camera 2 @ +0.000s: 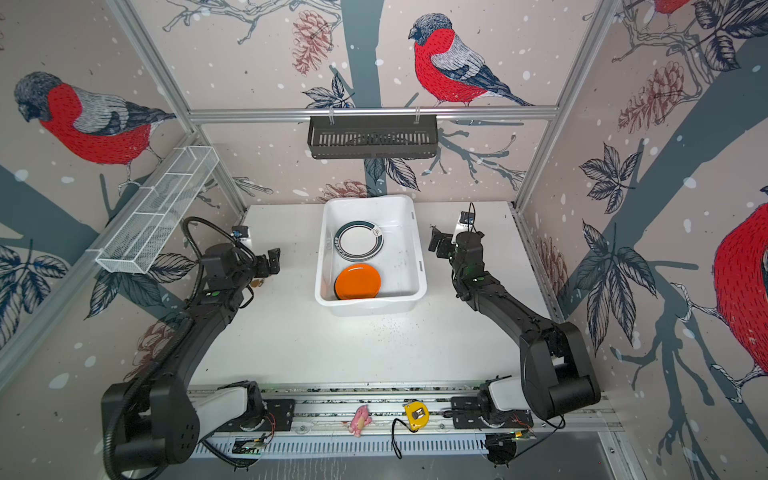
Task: Place the plates into the plastic bin on the countertop
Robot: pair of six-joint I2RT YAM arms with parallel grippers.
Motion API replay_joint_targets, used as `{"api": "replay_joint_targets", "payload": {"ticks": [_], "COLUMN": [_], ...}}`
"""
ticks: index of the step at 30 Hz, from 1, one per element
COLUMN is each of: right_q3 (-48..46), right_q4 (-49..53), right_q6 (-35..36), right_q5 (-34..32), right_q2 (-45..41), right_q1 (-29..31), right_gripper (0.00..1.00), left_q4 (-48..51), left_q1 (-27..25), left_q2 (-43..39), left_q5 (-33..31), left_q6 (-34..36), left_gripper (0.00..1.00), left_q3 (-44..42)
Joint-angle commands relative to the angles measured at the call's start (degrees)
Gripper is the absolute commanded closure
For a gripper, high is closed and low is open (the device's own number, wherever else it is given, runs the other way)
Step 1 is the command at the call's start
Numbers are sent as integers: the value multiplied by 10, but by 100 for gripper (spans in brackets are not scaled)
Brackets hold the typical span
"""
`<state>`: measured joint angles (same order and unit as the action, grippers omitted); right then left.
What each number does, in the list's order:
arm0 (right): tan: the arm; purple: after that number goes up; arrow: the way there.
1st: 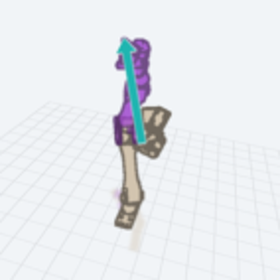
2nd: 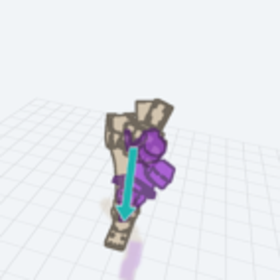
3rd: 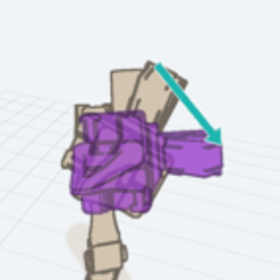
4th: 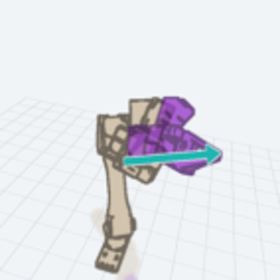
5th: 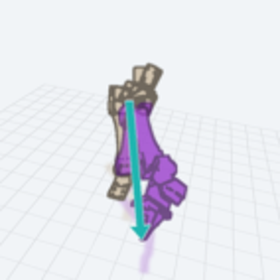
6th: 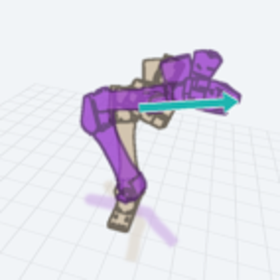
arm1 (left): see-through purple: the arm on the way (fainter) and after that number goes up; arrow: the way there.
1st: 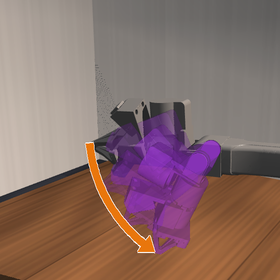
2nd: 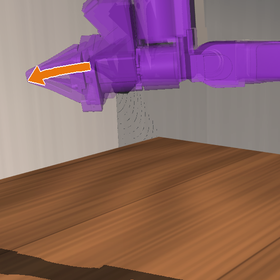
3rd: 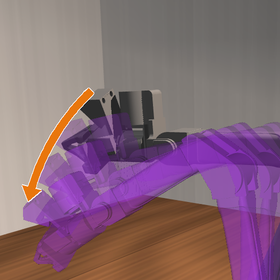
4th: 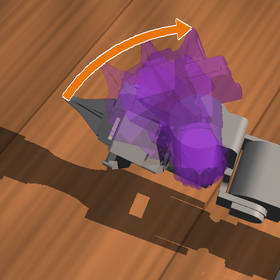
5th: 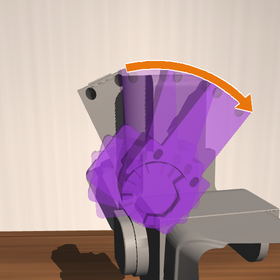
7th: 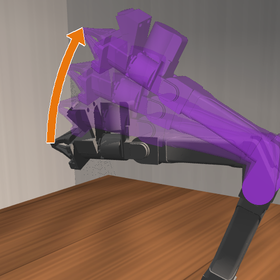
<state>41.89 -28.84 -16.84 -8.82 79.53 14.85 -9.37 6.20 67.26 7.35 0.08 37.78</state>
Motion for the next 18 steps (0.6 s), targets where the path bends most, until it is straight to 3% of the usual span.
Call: {"api": "replay_joint_targets", "payload": {"ticks": [1, 6, 13, 18], "right_q3": [-31, -81, -167, -210], "right_q4": [-122, -137, -192, -211], "right_q6": [16, 26, 77, 107], "right_q5": [-3, -18, -29, -53], "right_q2": [4, -9, -70, -75], "right_q1": [-19, -63, -105, -129], "right_gripper": [1, 1, 1, 1], "left_q4": [-152, -225, -454, -627], "left_q1": [2, 5, 12, 13], "left_q2": [20, 47, 45, 98], "left_q5": [-23, -78, -42, -2], "left_q6": [3, -36, -69, -85], "left_gripper": [2, 2, 2, 1], "left_q3": [-43, -89, -231, -296]}}
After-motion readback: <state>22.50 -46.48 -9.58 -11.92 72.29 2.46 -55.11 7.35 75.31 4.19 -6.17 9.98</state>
